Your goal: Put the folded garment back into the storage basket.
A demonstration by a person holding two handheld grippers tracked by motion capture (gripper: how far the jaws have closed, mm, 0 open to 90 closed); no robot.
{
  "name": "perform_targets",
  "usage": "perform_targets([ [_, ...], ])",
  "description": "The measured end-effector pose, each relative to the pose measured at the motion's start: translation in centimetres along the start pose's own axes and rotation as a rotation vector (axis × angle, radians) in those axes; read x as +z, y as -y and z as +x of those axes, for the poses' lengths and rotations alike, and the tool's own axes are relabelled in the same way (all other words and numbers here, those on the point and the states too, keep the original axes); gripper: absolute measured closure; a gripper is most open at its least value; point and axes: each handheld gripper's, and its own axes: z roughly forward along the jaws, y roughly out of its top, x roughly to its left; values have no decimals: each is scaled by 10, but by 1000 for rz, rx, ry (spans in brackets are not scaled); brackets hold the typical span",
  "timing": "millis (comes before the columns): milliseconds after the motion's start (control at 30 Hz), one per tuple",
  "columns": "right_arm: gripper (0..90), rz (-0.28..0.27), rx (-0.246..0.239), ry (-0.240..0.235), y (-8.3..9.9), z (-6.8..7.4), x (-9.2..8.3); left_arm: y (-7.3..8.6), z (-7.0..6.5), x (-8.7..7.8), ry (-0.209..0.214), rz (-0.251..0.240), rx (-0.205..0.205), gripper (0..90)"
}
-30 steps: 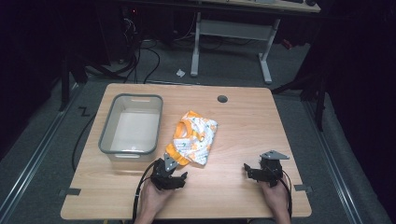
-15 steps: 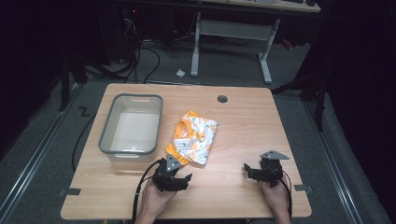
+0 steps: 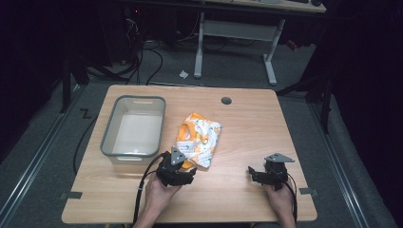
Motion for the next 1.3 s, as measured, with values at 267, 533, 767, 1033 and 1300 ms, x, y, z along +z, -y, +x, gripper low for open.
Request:
perform_targets([
  [267, 165, 0, 0, 0, 0, 0, 0, -14, 4, 1, -13, 1, 1, 312],
  [533, 165, 0, 0, 0, 0, 0, 0, -29, 16, 3, -37, -20, -21, 313],
  [767, 165, 0, 0, 0, 0, 0, 0, -41, 31, 10, -68, -19, -59, 310],
  [1033, 165, 0, 0, -1, 0, 0, 0, -50, 39, 30, -78, 24, -74, 303],
  [1300, 165, 0, 0, -1, 0, 0, 0, -46, 46, 56, -109, 106, -101, 282],
])
